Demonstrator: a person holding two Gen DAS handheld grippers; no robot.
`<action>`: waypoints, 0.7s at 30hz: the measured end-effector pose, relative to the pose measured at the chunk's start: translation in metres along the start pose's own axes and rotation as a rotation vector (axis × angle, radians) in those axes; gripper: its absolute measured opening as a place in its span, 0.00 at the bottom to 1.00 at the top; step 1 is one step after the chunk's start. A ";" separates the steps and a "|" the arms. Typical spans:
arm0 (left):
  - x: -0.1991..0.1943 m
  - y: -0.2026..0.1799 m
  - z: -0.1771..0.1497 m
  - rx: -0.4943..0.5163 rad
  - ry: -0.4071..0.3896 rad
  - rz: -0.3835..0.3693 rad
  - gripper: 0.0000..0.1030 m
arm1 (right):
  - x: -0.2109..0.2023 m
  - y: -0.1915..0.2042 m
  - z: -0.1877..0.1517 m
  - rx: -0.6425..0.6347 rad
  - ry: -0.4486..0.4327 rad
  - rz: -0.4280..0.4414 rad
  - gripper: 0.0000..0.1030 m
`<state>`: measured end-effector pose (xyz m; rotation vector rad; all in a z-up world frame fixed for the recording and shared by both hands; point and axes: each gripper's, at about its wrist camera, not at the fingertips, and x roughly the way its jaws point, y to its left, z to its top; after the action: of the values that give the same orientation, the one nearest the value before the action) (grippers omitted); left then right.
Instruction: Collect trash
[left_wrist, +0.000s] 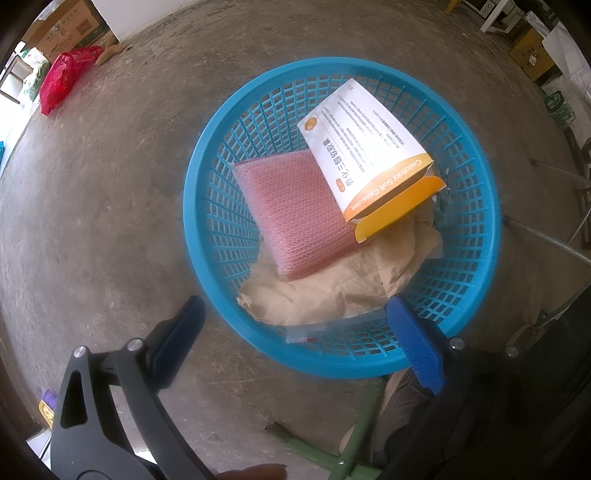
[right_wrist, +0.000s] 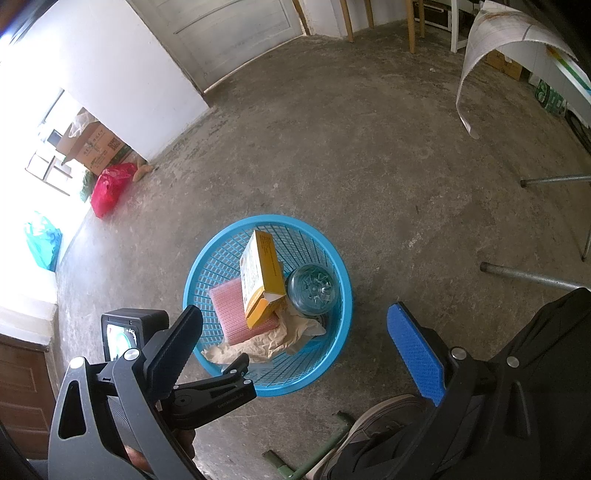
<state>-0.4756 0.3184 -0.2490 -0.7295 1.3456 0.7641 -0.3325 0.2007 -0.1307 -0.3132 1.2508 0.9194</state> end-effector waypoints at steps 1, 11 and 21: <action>0.000 0.000 0.000 0.000 0.000 0.001 0.92 | 0.000 0.000 0.000 0.000 0.000 0.000 0.95; 0.000 0.001 0.000 -0.002 0.000 0.002 0.92 | 0.000 0.000 0.000 0.000 0.000 -0.001 0.95; 0.001 0.004 -0.003 -0.003 -0.002 0.002 0.92 | 0.000 0.001 0.000 0.000 0.000 -0.001 0.95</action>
<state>-0.4803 0.3183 -0.2500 -0.7294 1.3438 0.7682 -0.3335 0.2015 -0.1304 -0.3138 1.2504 0.9185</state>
